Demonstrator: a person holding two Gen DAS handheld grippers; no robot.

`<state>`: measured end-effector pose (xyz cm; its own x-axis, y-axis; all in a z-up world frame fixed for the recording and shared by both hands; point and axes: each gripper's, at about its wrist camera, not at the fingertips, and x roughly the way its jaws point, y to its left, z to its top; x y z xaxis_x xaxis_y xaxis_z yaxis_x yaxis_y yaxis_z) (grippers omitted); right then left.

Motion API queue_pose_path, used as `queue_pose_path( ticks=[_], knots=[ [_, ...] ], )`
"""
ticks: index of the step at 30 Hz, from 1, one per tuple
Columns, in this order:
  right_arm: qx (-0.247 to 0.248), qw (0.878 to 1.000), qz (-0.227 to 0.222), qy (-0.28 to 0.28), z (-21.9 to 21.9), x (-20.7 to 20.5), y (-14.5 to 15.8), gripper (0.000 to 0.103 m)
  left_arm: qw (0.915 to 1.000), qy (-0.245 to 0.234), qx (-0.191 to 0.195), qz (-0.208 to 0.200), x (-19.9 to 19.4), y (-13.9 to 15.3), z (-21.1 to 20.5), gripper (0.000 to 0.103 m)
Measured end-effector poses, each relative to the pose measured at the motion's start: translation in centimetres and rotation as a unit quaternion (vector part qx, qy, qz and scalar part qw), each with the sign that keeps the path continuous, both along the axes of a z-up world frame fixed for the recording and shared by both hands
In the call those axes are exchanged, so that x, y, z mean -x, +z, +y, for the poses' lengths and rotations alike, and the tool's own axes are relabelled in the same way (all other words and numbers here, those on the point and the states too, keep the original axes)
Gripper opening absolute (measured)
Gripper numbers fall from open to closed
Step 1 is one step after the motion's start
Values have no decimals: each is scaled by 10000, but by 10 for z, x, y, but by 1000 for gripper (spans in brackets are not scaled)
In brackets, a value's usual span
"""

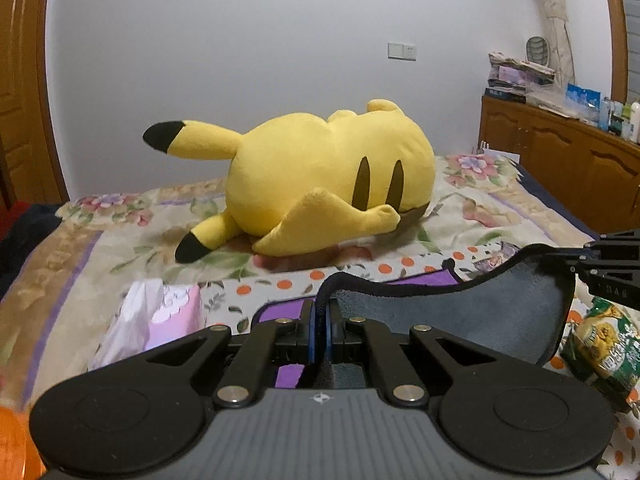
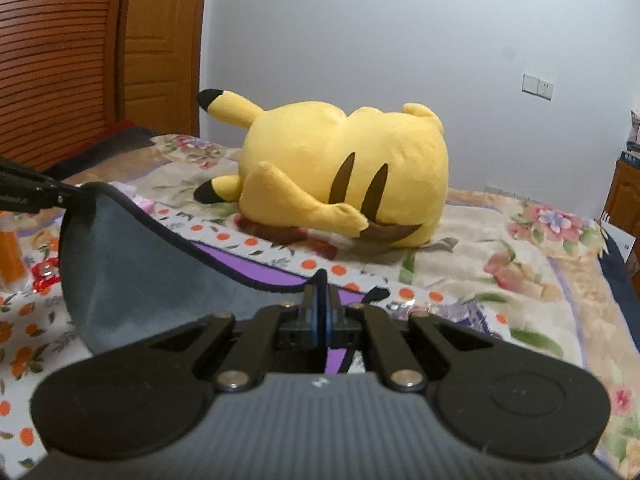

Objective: Fold towel

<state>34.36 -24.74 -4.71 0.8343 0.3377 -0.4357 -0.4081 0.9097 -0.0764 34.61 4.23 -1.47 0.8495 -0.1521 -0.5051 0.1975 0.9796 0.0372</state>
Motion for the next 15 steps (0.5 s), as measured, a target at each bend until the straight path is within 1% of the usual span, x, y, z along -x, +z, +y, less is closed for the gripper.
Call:
queue_pose_path(
  ticks=[7,11,15],
  knots=[
    [115,9998,-163,-65,5,-23,5,4,9999,130,-28,-68,-22,3,2,5],
    [174,9994,-272,-81,10,-32,8,4,9992,273,-156,-229,-33,7,3,5],
    [259,9992,-275,-129,16,-44,7,4,9983,404,-222,-367,-45,4,4,6]
  ],
)
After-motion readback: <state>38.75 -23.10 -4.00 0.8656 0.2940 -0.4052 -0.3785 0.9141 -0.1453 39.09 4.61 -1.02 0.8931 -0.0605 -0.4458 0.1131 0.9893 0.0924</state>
